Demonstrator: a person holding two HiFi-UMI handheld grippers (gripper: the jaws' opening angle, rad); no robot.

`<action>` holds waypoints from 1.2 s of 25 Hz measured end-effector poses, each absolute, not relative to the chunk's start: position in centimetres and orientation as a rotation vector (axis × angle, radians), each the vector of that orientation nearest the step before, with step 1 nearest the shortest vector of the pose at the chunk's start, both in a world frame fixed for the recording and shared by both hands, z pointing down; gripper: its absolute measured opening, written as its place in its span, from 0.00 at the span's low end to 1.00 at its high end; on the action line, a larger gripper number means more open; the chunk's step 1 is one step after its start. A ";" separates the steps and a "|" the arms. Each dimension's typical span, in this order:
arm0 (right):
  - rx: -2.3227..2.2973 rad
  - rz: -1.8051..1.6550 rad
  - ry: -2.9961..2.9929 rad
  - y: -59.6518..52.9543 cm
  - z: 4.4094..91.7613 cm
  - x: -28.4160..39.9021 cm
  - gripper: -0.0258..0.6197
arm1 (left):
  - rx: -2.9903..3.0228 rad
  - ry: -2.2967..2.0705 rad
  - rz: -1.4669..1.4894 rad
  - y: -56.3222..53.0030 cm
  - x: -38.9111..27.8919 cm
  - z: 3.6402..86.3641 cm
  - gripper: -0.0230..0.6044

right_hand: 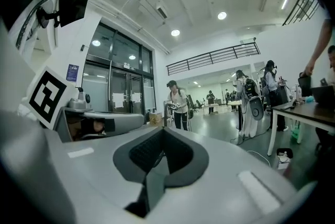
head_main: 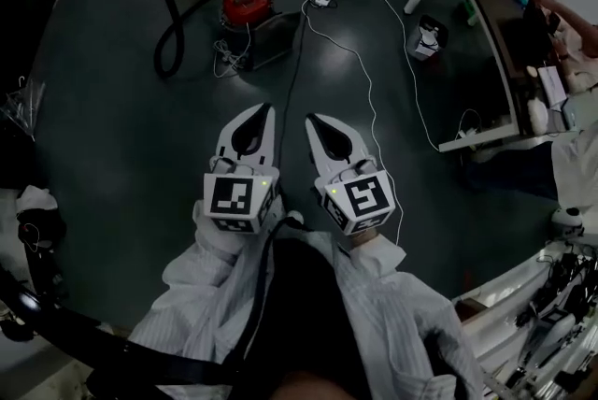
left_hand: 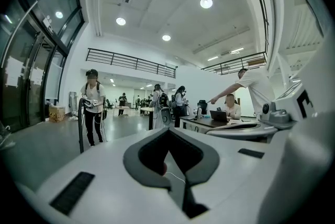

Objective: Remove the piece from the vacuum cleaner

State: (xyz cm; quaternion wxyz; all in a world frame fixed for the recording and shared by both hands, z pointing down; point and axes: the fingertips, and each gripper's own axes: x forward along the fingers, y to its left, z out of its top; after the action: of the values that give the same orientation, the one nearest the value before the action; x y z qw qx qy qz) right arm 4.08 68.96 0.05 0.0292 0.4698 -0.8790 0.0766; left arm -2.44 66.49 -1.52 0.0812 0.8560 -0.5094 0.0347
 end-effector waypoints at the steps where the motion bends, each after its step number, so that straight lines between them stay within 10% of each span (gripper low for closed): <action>1: 1.449 0.251 -2.708 68.3 0.4 4.3 0.04 | 2.558 -1.527 0.110 65.8 -2.3 -1.1 0.04; 30: 1.289 0.451 -2.538 16.7 12.9 4.3 0.04 | 2.402 -1.461 0.395 16.8 -3.9 13.4 0.04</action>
State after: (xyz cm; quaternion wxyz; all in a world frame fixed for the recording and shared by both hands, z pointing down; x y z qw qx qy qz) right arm 4.32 16.73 12.91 0.1295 0.4436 -0.8732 0.1550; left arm -3.89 16.75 13.41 0.1506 0.8365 -0.5087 0.1374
